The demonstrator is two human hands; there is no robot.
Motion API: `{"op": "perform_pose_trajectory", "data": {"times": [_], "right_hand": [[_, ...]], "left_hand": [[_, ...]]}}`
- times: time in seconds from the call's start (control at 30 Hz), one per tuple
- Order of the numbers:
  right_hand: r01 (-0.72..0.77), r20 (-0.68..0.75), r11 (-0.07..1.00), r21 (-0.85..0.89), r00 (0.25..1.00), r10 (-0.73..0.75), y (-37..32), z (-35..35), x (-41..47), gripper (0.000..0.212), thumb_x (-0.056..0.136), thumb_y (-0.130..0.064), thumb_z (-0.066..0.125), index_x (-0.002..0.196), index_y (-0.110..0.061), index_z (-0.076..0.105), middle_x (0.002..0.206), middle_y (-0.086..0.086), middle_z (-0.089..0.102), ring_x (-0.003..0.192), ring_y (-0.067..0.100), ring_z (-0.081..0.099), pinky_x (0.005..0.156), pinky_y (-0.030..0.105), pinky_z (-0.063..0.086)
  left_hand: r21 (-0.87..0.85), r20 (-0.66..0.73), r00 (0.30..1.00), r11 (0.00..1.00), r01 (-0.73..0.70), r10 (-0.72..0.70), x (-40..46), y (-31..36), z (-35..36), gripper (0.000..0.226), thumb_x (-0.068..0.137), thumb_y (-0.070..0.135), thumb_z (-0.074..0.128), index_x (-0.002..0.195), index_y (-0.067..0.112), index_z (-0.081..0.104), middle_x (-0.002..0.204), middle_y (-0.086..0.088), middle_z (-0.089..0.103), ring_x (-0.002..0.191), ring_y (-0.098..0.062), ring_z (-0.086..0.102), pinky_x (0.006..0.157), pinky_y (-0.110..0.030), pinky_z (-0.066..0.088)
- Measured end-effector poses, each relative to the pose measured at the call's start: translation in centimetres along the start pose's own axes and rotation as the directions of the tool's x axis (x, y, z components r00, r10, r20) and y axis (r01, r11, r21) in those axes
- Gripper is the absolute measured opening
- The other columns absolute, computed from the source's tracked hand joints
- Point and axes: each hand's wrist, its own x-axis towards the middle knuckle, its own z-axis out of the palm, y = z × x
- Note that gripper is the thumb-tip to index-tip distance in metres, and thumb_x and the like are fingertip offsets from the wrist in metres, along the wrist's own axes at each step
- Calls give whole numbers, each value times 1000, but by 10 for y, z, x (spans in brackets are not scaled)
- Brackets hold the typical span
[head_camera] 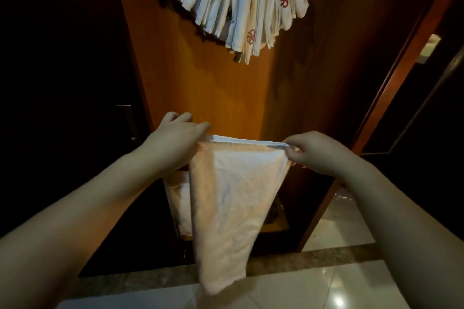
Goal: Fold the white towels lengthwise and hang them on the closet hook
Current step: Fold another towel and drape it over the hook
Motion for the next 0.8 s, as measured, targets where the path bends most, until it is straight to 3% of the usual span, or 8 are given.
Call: {"op": "perform_pose_trajectory", "data": {"times": [0.17, 0.27, 0.33, 0.4, 0.5, 0.6, 0.7, 0.8], "right_hand": [[-5, 0, 997, -71, 1000, 5, -11, 14, 23, 5, 97, -27, 55, 96, -27, 60, 84, -5, 60, 74, 11, 58, 57, 25, 45], [-13, -53, 997, -72, 999, 10, -13, 18, 32, 17, 98, -23, 52, 83, -32, 48, 78, -4, 54, 67, 12, 53, 53, 22, 34], [-35, -81, 998, -57, 996, 30, -10, 15, 35, 15, 99, -20, 49, 87, -29, 48, 77, -4, 52, 65, 12, 51, 53, 22, 32], [-61, -117, 996, -61, 992, 53, -8, 10, 36, 15, 98, -19, 47, 87, -28, 47, 77, -3, 51, 64, 13, 50, 52, 23, 31], [-85, -190, 991, -100, 980, 65, -8, 1, 36, 20, 97, -22, 44, 78, -30, 42, 75, -3, 51, 62, 14, 49, 50, 25, 31], [-117, -315, 993, -31, 943, 102, -9, -11, 34, 19, 95, -26, 45, 76, -29, 46, 71, -4, 51, 59, 13, 48, 49, 26, 28], [-69, -447, 979, 189, 882, 148, -11, -24, 28, 13, 93, -24, 50, 81, -27, 55, 67, -6, 51, 56, 7, 47, 48, 23, 27], [47, -573, 921, 387, 794, 200, -19, -41, 20, 12, 91, -22, 52, 84, -31, 56, 67, -9, 54, 56, -3, 52, 44, 11, 33]], "left_hand": [[134, 145, 978, 982, 133, -152, 19, 11, 5, 27, 95, 16, 53, 117, 29, 64, 108, 5, 60, 105, -20, 43, 92, -38, 34], [190, 114, 971, 964, 188, -212, 27, 14, 8, 21, 92, 21, 59, 110, 29, 67, 116, -3, 51, 115, -27, 39, 96, -42, 35], [83, 133, 963, 971, 223, -233, 30, 8, 10, 19, 93, 29, 61, 111, 27, 67, 117, -3, 46, 113, -27, 37, 94, -42, 36], [-183, 213, 950, 946, 268, -228, 32, -2, 9, 12, 94, 32, 61, 102, 24, 62, 109, -1, 51, 98, -18, 44, 78, -32, 39], [-542, 284, 929, 758, 361, -239, 30, -16, 11, 17, 93, 33, 65, 84, 23, 54, 89, -2, 60, 75, -14, 54, 58, -29, 36], [-810, 281, 916, 441, 386, -285, 27, -21, 15, 20, 91, 34, 68, 89, 17, 59, 89, -6, 65, 80, -23, 61, 69, -38, 47], [-952, 223, 924, 135, 275, -310, 27, -16, 6, 19, 91, 27, 72, 86, 16, 56, 80, -1, 65, 76, -23, 62, 66, -38, 48], [-996, 40, 925, 58, 67, -378, 27, -12, -17, 18, 87, 30, 74, 78, 29, 58, 72, 9, 66, 67, -13, 64, 56, -28, 50]]}}
